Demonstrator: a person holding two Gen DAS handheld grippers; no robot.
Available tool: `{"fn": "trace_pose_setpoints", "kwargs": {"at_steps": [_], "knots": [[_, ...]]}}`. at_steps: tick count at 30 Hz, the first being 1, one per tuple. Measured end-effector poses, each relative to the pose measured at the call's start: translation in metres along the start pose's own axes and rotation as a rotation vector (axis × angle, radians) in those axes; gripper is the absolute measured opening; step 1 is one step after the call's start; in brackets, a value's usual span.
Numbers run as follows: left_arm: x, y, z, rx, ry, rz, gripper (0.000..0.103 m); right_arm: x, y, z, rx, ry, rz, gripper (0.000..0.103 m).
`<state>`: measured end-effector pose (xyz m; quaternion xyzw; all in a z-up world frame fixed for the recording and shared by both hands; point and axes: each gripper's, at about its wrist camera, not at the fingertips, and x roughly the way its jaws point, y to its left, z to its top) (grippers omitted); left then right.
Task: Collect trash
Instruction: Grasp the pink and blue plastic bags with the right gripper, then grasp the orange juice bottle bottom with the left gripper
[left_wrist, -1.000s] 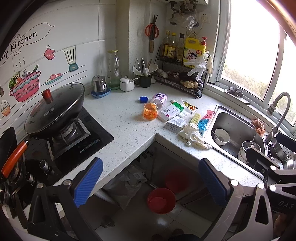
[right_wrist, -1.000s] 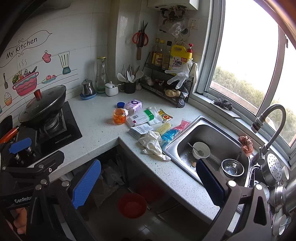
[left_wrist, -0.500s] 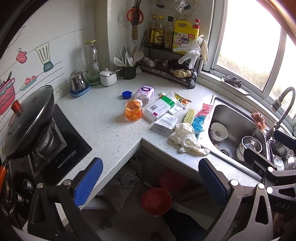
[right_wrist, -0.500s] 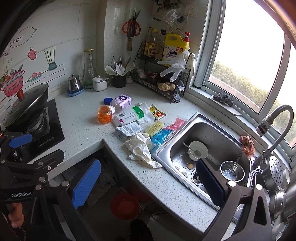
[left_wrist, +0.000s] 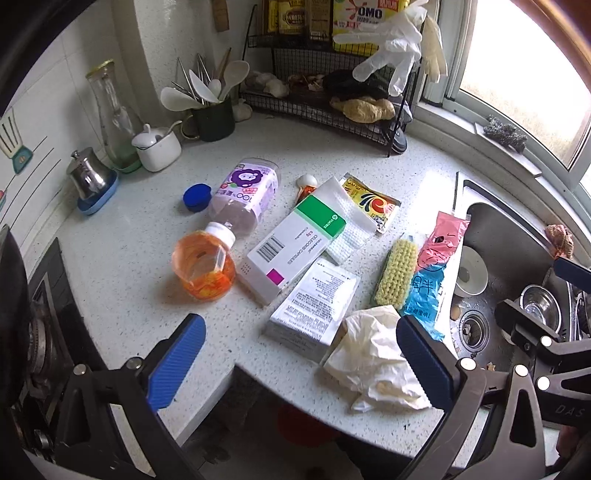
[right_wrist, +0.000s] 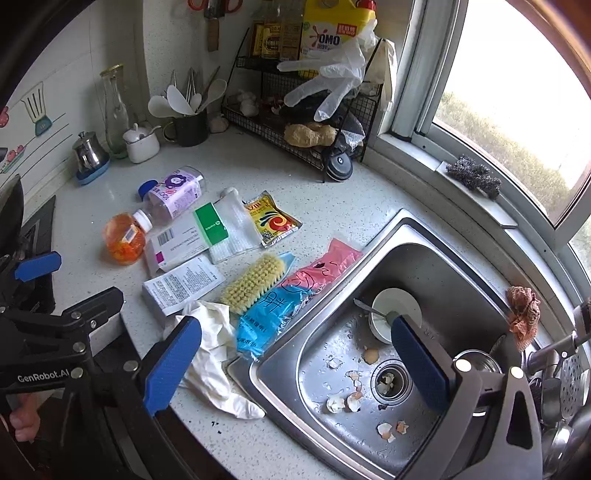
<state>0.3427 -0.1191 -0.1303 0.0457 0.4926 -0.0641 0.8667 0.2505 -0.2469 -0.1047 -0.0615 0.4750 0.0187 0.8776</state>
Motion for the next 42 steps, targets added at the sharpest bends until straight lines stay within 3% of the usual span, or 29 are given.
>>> {"fn": "trace_pose_setpoints", "kwargs": {"at_steps": [4,7,10,12,14,16,18,20,23,29,32,39,42], "knots": [[0.042,-0.011,0.015,0.003,0.053,0.021,0.103,0.049,-0.016,0.008,0.026,0.111,0.054,0.101],[0.065,-0.012,0.02,-0.006,0.064,0.058,0.103,0.08,-0.021,0.009,0.028,0.179,0.094,0.089],[0.083,-0.013,0.024,-0.012,0.101,0.07,0.103,0.105,-0.02,0.009,0.01,0.231,0.12,0.085],[0.09,-0.013,0.024,-0.009,0.116,0.076,0.103,0.116,-0.019,0.011,0.01,0.26,0.158,0.076],[0.095,-0.012,0.026,-0.015,0.123,0.07,0.103,0.12,-0.015,0.012,0.002,0.276,0.18,0.054],[0.099,-0.008,0.027,-0.027,0.137,0.06,0.103,0.118,-0.012,0.014,-0.021,0.256,0.184,0.054],[0.101,-0.004,0.029,-0.037,0.149,0.067,0.103,0.114,-0.008,0.016,-0.054,0.251,0.178,0.043],[0.101,-0.002,0.03,-0.035,0.154,0.072,0.103,0.111,-0.007,0.019,-0.05,0.271,0.213,0.025],[0.09,0.001,0.035,-0.033,0.14,0.054,0.103,0.1,-0.003,0.02,-0.045,0.286,0.27,0.012],[0.048,0.028,0.048,-0.022,0.081,0.003,0.103,0.027,0.012,0.051,-0.062,0.144,0.218,0.01],[0.041,0.054,0.055,-0.021,0.085,-0.023,0.103,-0.004,0.033,0.065,-0.061,0.115,0.244,0.01],[0.054,0.112,0.05,0.002,0.125,-0.04,0.103,0.006,0.099,0.073,-0.067,0.105,0.211,0.01],[0.064,0.123,0.043,0.012,0.146,-0.051,0.103,0.017,0.107,0.076,-0.052,0.127,0.205,0.01]]}}
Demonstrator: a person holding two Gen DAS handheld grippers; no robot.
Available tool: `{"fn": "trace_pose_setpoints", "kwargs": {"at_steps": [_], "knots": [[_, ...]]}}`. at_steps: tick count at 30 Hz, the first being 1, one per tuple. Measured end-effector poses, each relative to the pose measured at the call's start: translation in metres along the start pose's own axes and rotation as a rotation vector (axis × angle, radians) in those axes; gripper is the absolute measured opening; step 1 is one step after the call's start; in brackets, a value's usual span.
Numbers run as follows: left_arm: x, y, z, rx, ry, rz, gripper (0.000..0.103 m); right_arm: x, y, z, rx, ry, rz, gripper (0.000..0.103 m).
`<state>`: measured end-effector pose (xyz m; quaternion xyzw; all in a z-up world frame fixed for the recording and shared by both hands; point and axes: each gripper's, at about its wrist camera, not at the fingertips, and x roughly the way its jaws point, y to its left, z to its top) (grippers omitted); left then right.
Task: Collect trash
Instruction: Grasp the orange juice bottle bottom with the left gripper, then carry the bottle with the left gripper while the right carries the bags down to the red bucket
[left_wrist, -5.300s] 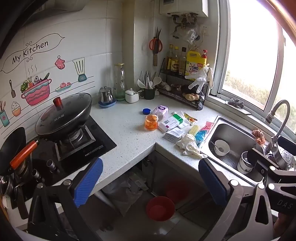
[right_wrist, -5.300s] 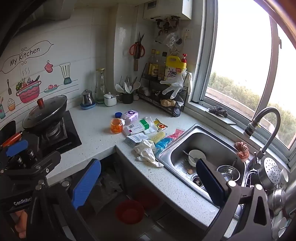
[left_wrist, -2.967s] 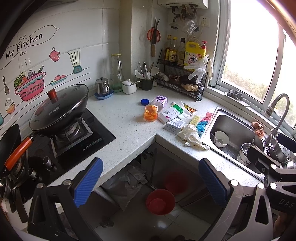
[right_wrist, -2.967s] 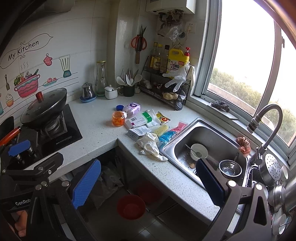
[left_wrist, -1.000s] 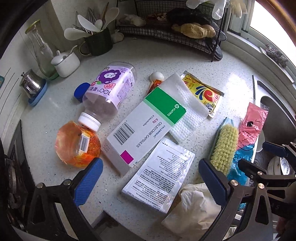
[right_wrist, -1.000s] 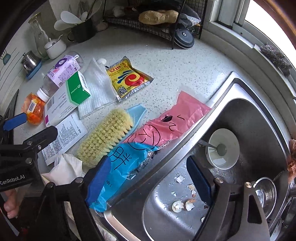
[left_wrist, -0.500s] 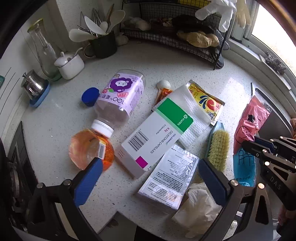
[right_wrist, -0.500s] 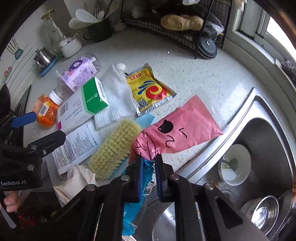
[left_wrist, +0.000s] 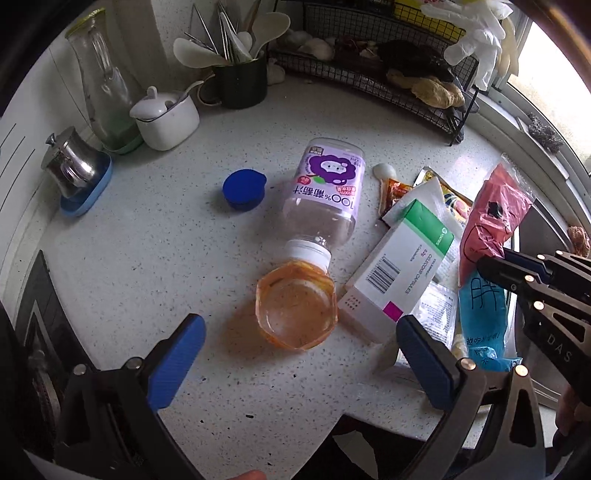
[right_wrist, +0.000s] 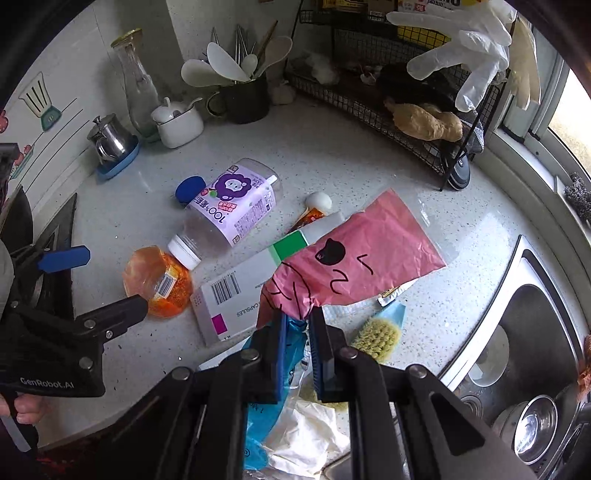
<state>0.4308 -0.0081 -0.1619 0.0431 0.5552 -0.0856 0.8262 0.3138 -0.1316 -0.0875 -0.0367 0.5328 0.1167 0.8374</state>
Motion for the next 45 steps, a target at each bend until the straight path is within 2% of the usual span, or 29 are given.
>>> {"fn": "trace_pose_setpoints", "kwargs": {"at_steps": [1,4,6,8,11,14,15,17,22,26,32,40,45], "knots": [[0.005,0.003,-0.002,-0.003,0.008,0.005,0.103,0.016,-0.004,0.001,0.003,0.008,0.003,0.01],[0.024,0.01,-0.006,-0.004,0.039,0.001,0.103,0.028,-0.008,0.005,-0.023,0.022,0.015,0.01],[0.039,0.013,-0.008,-0.015,0.059,0.039,0.103,0.031,-0.009,0.006,-0.057,0.023,0.031,0.01],[0.049,0.014,-0.006,-0.027,0.073,0.04,0.102,0.04,-0.008,0.009,-0.094,0.022,0.056,0.01],[0.055,0.009,-0.003,-0.041,0.044,0.039,0.099,0.049,-0.009,0.012,-0.122,0.032,0.111,0.01],[0.062,0.006,0.001,-0.054,0.028,0.044,0.092,0.062,-0.012,0.016,-0.143,0.041,0.152,0.01],[0.064,0.005,0.002,-0.065,0.022,0.038,0.086,0.065,-0.013,0.019,-0.154,0.046,0.156,0.01],[0.07,0.001,0.003,-0.065,0.032,0.054,0.066,0.067,-0.016,0.02,-0.18,0.047,0.165,0.01],[0.072,-0.008,0.0,-0.091,0.026,0.079,0.064,0.063,-0.021,0.022,-0.203,0.041,0.198,0.011],[0.052,-0.005,-0.016,-0.138,-0.004,0.105,0.064,0.062,-0.015,0.021,-0.208,0.038,0.219,0.011],[-0.008,0.007,-0.054,-0.24,-0.085,0.149,0.064,0.041,0.012,0.012,-0.267,0.001,0.252,0.011],[-0.082,0.026,-0.131,-0.384,-0.15,0.228,0.064,-0.003,0.066,-0.022,-0.378,-0.055,0.32,0.01],[-0.105,0.032,-0.186,-0.465,-0.153,0.226,0.064,-0.017,0.094,-0.056,-0.436,-0.056,0.354,0.011]]}}
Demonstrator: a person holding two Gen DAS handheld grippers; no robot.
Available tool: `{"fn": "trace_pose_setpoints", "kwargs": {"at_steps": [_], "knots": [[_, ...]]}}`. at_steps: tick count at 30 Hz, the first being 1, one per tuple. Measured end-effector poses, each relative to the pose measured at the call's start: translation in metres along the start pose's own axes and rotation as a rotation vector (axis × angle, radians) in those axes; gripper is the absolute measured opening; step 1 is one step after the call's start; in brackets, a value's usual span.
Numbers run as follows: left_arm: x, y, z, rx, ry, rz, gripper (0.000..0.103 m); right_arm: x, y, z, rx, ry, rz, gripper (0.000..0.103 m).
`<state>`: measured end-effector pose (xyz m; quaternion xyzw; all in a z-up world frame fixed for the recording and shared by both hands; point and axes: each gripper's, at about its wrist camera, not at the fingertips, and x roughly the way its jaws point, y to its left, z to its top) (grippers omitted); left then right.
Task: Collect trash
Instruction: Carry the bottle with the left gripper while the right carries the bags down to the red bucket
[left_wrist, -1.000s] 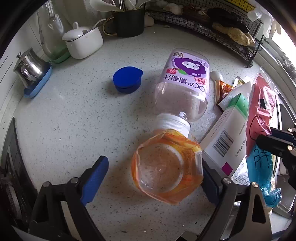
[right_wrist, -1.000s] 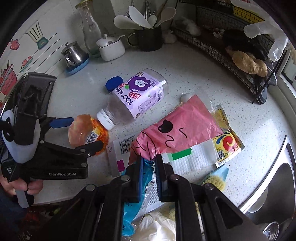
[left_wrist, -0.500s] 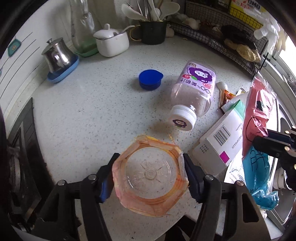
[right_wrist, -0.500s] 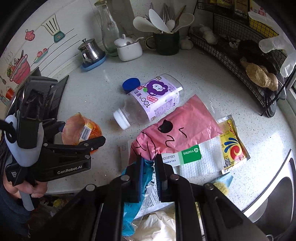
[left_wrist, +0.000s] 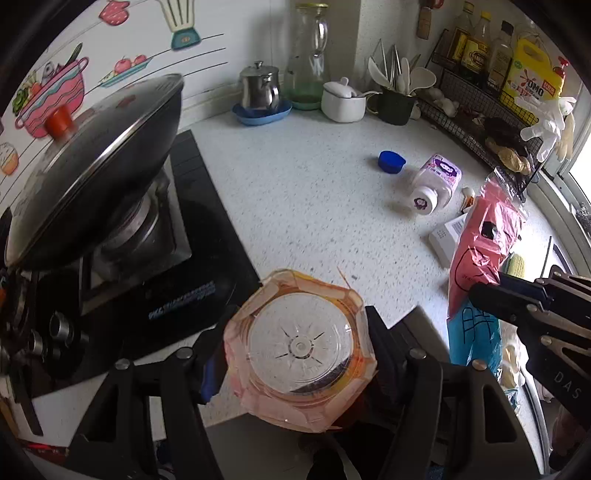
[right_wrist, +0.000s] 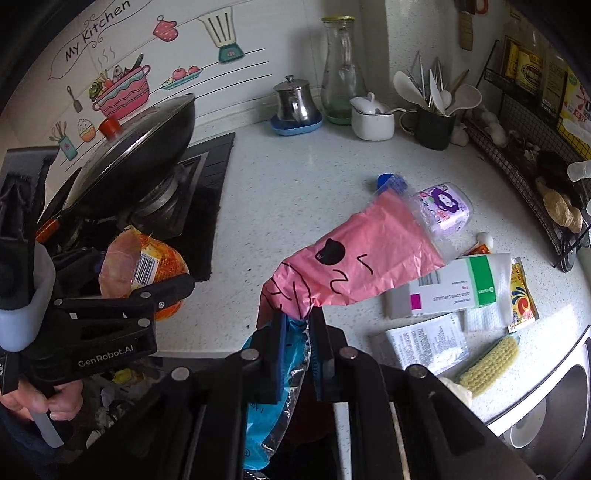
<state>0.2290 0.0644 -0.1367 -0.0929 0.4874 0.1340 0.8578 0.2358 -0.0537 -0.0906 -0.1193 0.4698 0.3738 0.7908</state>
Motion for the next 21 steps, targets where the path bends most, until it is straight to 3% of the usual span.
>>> {"fn": "trace_pose_setpoints", "kwargs": {"at_steps": [9,14,21], "knots": [[-0.006,0.039,-0.096,-0.071,0.085,0.011,0.064,0.024,0.049,-0.056,-0.065,0.071,0.007,0.011],[0.015,0.049,-0.137,-0.095,0.159,0.005,0.064,0.045,0.067,-0.095,-0.069,0.141,0.013,0.011],[0.056,0.056,-0.182,-0.098,0.194,0.023,0.064,0.087,0.072,-0.139,-0.105,0.182,-0.006,0.011]]}}
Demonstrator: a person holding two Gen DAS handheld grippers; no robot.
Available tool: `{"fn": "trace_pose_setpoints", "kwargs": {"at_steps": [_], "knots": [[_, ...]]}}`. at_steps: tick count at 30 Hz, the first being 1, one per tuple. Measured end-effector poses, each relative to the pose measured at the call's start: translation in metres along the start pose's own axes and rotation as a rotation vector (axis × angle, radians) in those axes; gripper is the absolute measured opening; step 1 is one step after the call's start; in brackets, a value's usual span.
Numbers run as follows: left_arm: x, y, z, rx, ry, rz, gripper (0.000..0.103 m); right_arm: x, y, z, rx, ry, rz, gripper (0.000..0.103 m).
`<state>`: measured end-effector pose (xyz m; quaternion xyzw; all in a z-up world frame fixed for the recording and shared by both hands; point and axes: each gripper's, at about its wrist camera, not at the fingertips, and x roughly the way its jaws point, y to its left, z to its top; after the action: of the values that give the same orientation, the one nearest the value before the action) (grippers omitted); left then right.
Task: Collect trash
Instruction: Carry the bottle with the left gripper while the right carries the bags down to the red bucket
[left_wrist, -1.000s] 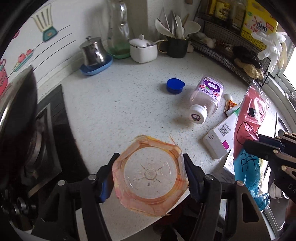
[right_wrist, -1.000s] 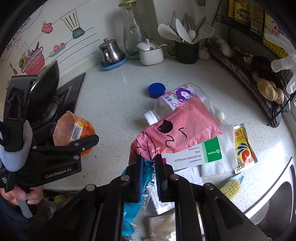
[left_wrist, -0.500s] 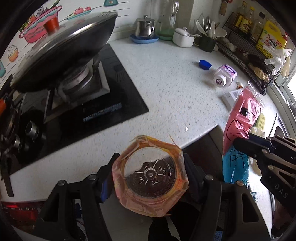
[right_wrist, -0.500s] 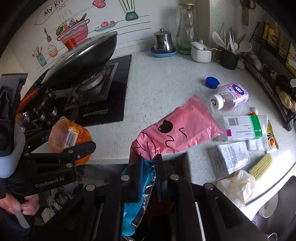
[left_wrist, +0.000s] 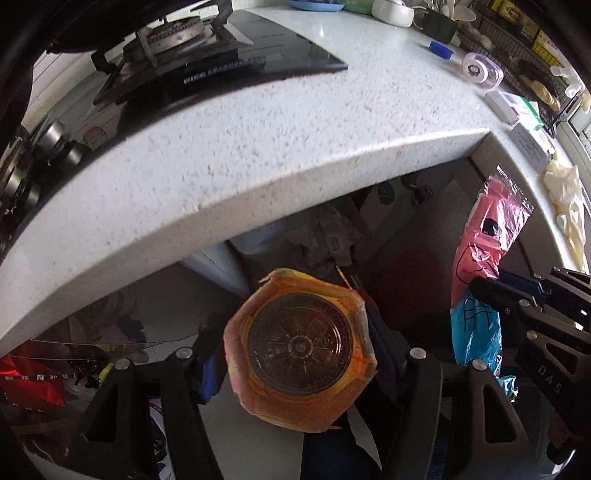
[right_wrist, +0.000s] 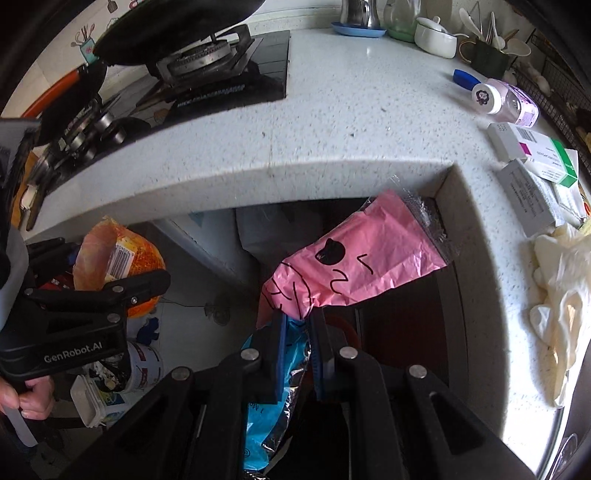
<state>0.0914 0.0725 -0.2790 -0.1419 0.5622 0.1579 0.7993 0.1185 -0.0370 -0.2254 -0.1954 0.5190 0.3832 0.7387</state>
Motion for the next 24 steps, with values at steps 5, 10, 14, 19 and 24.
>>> {"fn": "trace_pose_setpoints", "kwargs": {"at_steps": [5,10,14,19,24], "knots": [[0.052,0.005,-0.019,-0.03,0.017,-0.036,0.064,0.049,-0.004,-0.025,-0.013,0.03,-0.011,0.011],[0.128,0.01,-0.038,-0.068,0.055,-0.077,0.064,0.111,-0.011,-0.048,0.005,0.041,-0.015,0.011],[0.202,0.009,-0.046,-0.092,0.131,-0.094,0.064,0.174,-0.019,-0.065,0.027,0.075,-0.023,0.011],[0.279,-0.003,-0.063,-0.041,0.173,-0.106,0.064,0.251,-0.043,-0.089,0.026,0.127,-0.051,0.011],[0.348,-0.014,-0.076,-0.012,0.222,-0.147,0.064,0.306,-0.057,-0.107,0.033,0.151,-0.058,0.011]]}}
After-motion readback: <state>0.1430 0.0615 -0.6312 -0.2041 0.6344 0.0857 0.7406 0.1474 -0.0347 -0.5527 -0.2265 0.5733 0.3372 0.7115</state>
